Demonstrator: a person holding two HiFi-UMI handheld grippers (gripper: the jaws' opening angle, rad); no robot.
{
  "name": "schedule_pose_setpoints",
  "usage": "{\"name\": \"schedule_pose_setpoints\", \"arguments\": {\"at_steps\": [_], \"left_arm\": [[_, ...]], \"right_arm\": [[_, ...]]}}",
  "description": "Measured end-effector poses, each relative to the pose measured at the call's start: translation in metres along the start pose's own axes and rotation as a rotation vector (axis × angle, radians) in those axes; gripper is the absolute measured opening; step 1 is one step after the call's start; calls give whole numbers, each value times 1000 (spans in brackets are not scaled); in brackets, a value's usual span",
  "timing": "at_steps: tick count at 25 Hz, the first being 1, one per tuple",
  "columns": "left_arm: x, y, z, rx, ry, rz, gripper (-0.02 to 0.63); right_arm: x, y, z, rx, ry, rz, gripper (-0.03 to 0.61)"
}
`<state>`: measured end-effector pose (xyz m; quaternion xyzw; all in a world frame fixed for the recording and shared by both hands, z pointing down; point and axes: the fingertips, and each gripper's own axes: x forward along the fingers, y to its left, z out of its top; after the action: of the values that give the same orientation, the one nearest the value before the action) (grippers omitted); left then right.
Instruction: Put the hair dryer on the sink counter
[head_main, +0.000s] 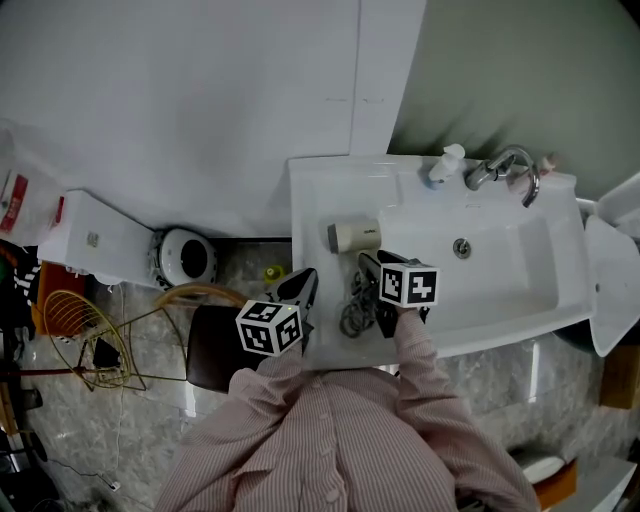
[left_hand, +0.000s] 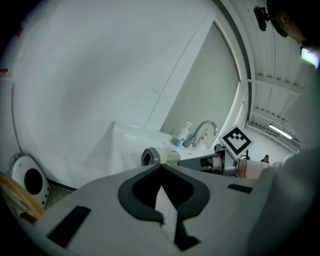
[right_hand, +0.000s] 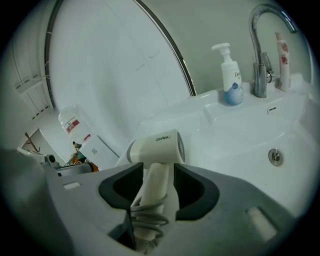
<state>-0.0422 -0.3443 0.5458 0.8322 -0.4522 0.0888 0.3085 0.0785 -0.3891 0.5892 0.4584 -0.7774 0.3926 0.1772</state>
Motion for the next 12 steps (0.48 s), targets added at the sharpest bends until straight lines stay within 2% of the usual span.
{"name": "schedule_pose_setpoints", "arguments": {"at_steps": [4, 10, 12], "left_arm": [[-5, -6, 4, 26, -24, -23, 2], [-14, -13, 21, 78, -79, -47, 2], [-17, -14, 28, 91, -100, -51, 2]], "right_arm": [[-15, 9, 9, -65, -55, 12, 154], [-36, 17, 18, -102, -148, 36, 29], [-42, 22, 24, -109, -176, 63, 10]]}}
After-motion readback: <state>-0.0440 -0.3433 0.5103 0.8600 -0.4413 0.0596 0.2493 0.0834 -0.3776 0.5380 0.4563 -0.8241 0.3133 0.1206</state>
